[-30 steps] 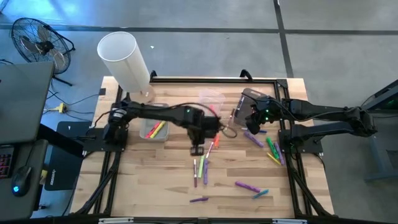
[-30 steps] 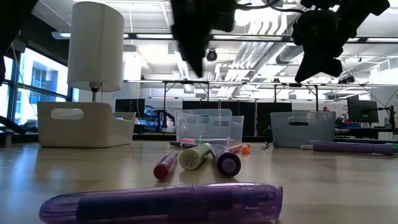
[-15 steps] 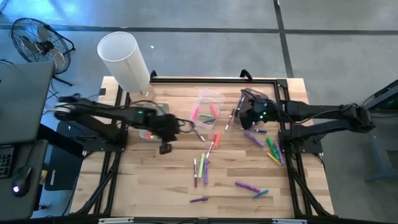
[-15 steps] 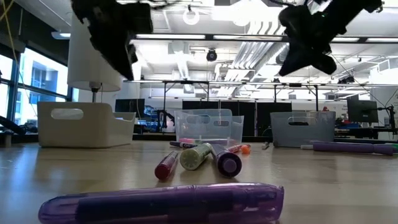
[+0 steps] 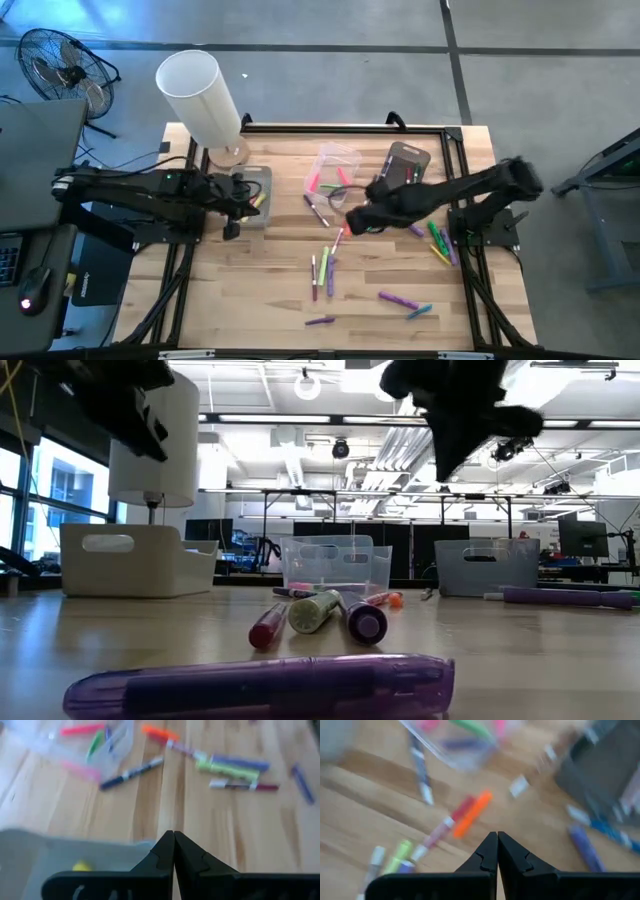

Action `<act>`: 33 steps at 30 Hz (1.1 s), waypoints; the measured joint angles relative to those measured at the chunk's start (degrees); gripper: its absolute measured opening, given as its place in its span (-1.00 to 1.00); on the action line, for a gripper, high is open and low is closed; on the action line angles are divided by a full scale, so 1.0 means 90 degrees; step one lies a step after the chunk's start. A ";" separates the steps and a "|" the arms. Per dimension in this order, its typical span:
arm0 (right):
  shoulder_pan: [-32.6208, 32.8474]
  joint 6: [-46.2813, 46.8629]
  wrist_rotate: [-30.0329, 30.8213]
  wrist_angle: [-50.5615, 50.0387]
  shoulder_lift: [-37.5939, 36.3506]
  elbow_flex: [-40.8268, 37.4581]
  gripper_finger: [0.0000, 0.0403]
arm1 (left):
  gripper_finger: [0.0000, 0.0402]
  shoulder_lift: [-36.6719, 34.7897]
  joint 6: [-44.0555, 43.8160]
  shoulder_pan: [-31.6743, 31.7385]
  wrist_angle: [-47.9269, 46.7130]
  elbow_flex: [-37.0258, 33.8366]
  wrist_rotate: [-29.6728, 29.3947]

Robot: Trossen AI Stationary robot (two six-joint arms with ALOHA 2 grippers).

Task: Pick & Place Markers
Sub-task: Put the brown marker into the black bin

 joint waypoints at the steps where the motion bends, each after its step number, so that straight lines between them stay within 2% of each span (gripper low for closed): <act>1: 0.0050 0.0316 -0.0086 -0.0269 0.0252 0.0206 -1.00 | -1.00 -0.0109 0.0048 0.0002 -0.0307 -0.0049 -0.0009; 5: 0.0136 0.1337 -0.0147 -0.0480 0.1074 0.0788 -1.00 | -1.00 -0.0158 0.0155 0.0000 -0.0483 -0.0017 -0.0014; 7: 0.0136 0.1708 -0.0105 -0.0493 0.1375 0.0911 -1.00 | -1.00 -0.0185 0.0157 0.0000 -0.0802 -0.0057 -0.0010; 11: 0.0054 0.2298 -0.0185 -0.0483 0.1825 0.0962 -1.00 | -1.00 -0.0189 0.0255 0.0000 -0.0683 -0.0035 0.0178; 20: -0.0204 0.2488 -0.0146 -0.0362 0.2564 0.0906 -1.00 | -1.00 -0.0184 0.0339 0.0000 -0.0655 -0.0037 0.0456; 26: -0.0490 0.2482 0.0122 -0.0332 0.2629 0.0908 -0.99 | -1.00 -0.0184 0.0423 0.0000 -0.0645 -0.0037 0.0653; 29: -0.0604 0.2457 0.0127 -0.0318 0.2629 0.0908 -0.90 | -1.00 -0.0184 0.0423 -0.0002 -0.0645 -0.0037 0.0653; 33: -0.0641 0.2478 0.0334 -0.0073 0.2629 0.0908 -0.67 | -1.00 -0.0184 0.0423 -0.0001 -0.0645 -0.0037 0.0653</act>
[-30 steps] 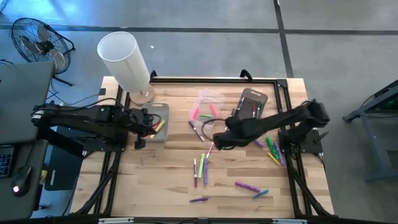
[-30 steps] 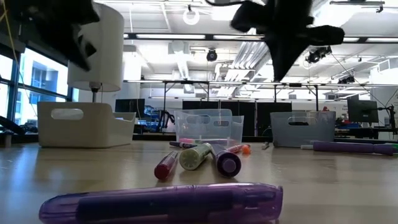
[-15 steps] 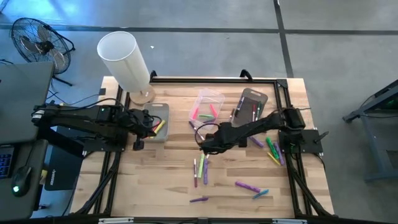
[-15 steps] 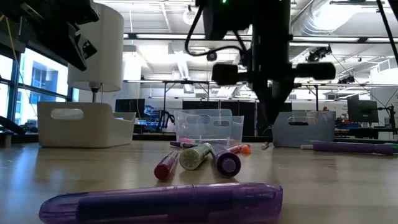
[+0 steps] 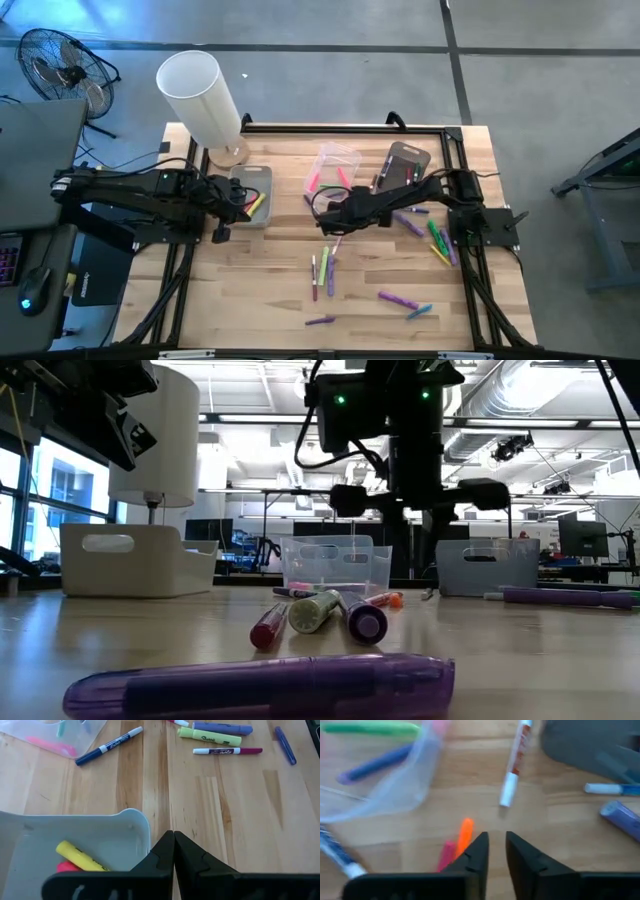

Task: Pick & Place Markers
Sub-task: Put the brown marker into the black bin

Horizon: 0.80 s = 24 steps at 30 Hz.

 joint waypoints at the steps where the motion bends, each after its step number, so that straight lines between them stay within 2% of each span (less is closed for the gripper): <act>1: -0.0003 0.0077 0.0045 0.0013 0.0000 0.0000 -0.61 | -1.00 0.0000 0.0000 0.0001 -0.0001 0.0000 0.0000; 7: -0.0077 0.0542 0.0142 -0.0001 0.0138 0.0000 -0.36 | -1.00 0.0000 0.0000 -0.0002 -0.0002 0.0000 -0.0002; 16: -0.0075 0.0678 0.0203 -0.0219 0.0209 -0.0002 -0.36 | -1.00 0.0000 -0.0002 -0.0002 -0.0005 0.0000 -0.0041; 24: -0.0228 0.0407 0.0560 -0.0330 0.0211 -0.0002 -0.35 | -1.00 0.0000 -0.0029 -0.0002 -0.0005 0.0000 -0.0174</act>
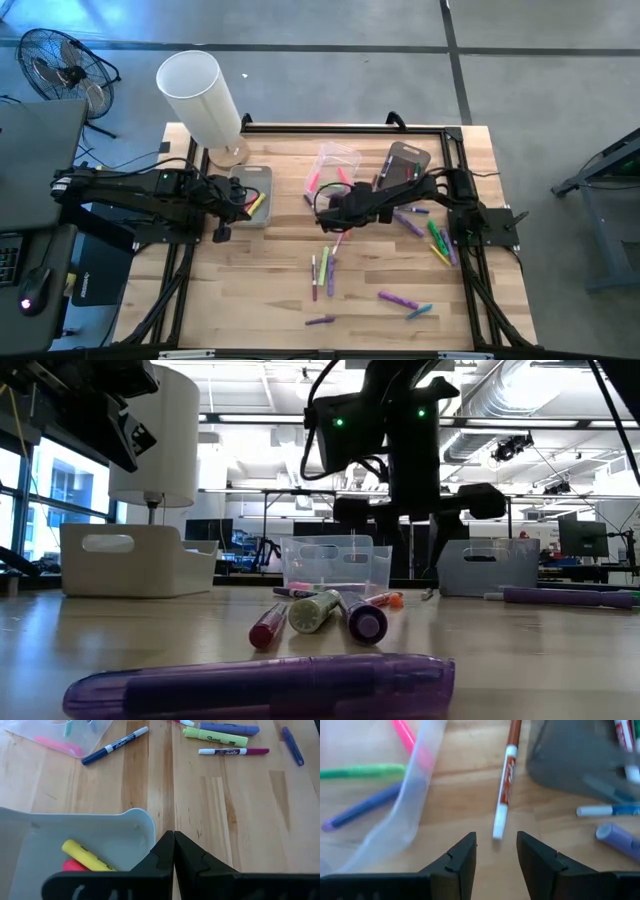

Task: Pick & Place Markers
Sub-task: Put the brown marker into the black bin

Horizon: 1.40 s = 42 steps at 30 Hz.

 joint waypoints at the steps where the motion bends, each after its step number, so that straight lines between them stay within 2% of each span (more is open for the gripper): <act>1: -0.0021 -0.0043 0.0022 0.0002 0.0000 0.0000 -0.35 | -1.00 0.0000 0.0000 0.0002 0.0000 0.0000 -0.0025; 5: -0.0021 -0.0254 0.0133 0.0203 0.0000 0.0002 -0.35 | -1.00 0.0000 -0.0002 0.0002 0.0000 0.0000 -0.0047; 10: 0.0157 -0.0554 -0.0091 0.0387 0.0000 0.0002 -0.36 | -1.00 0.0002 -0.0002 0.0002 -0.0001 0.0000 -0.0055; 15: 0.0574 -0.0736 -0.0430 0.0084 -0.0180 0.0002 -0.36 | -1.00 0.0013 -0.0046 0.0002 -0.0002 0.0000 -0.0199; 19: 0.0921 -0.0694 -0.1052 -0.0343 -0.0230 0.0005 -0.36 | -1.00 0.0027 -0.0048 0.0002 -0.0005 0.0000 -0.0214; 22: 0.1304 -0.0432 -0.0903 -0.0364 -0.0198 0.0005 -0.36 | -1.00 0.0027 -0.0047 0.0002 -0.0005 0.0000 -0.0215; 24: 0.1567 -0.0084 -0.0574 -0.0120 -0.0178 -0.0078 -0.36 | -1.00 0.0027 -0.0046 0.0002 0.0000 0.0000 -0.0245; 29: 0.1938 0.0366 -0.0587 0.1352 -0.0197 -0.0856 -0.36 | -1.00 0.0027 -0.0047 0.0002 0.0002 0.0000 -0.0291; 33: 0.1794 0.0427 -0.0518 0.2302 -0.0261 -0.1357 -0.36 | -1.00 0.0027 -0.0019 0.0002 0.0004 0.0000 -0.0297; 37: 0.1469 0.0427 -0.0612 0.2098 -0.0258 -0.1404 -0.36 | -1.00 0.0063 -0.0017 0.0002 0.0011 0.0002 -0.0284; 42: 0.1075 0.0169 -0.0294 0.1821 -0.0279 -0.1426 -0.36 | -1.00 0.0070 -0.0017 0.0002 0.0003 0.0002 -0.0282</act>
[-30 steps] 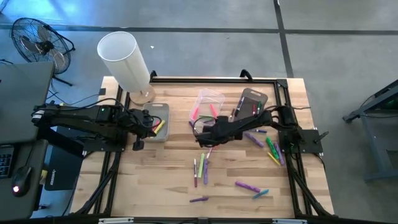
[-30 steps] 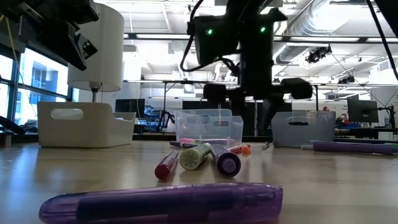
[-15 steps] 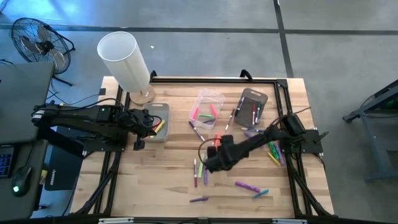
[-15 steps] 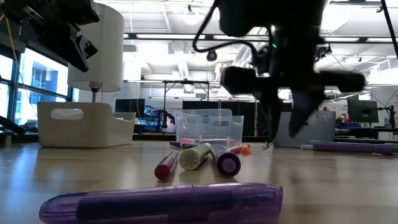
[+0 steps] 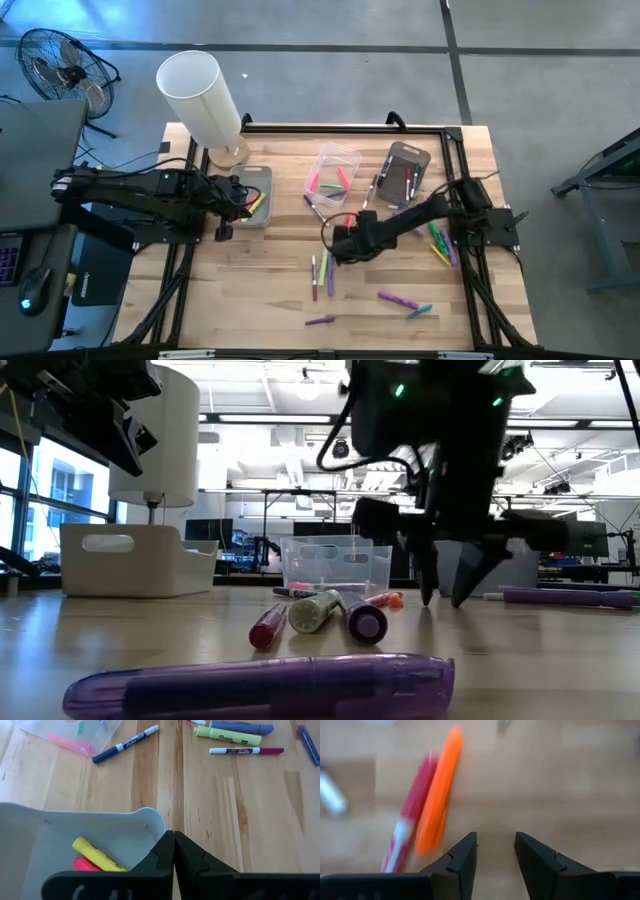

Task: Pick & Place Markers
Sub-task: Put the brown marker into the black bin

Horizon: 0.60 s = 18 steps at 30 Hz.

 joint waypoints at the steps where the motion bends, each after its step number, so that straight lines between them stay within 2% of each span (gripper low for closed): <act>1: -0.0089 -0.0043 0.0045 -0.0004 0.0000 -0.0002 -0.36 | -1.00 0.0000 -0.0010 0.0000 0.0004 0.0000 0.0002; 7: -0.0445 -0.0245 0.0213 -0.0069 0.0002 -0.0014 -0.36 | -1.00 0.0000 -0.0122 0.0000 0.0009 0.0000 -0.0027; 12: -0.0689 -0.0476 0.0631 -0.0212 0.0026 -0.0040 -0.36 | -1.00 0.0000 -0.0175 0.0000 0.0011 0.0000 -0.0046; 18: -0.0982 -0.0630 0.0700 -0.0264 0.0031 -0.0046 -0.36 | -1.00 0.0000 -0.0177 0.0000 0.0014 0.0000 -0.0090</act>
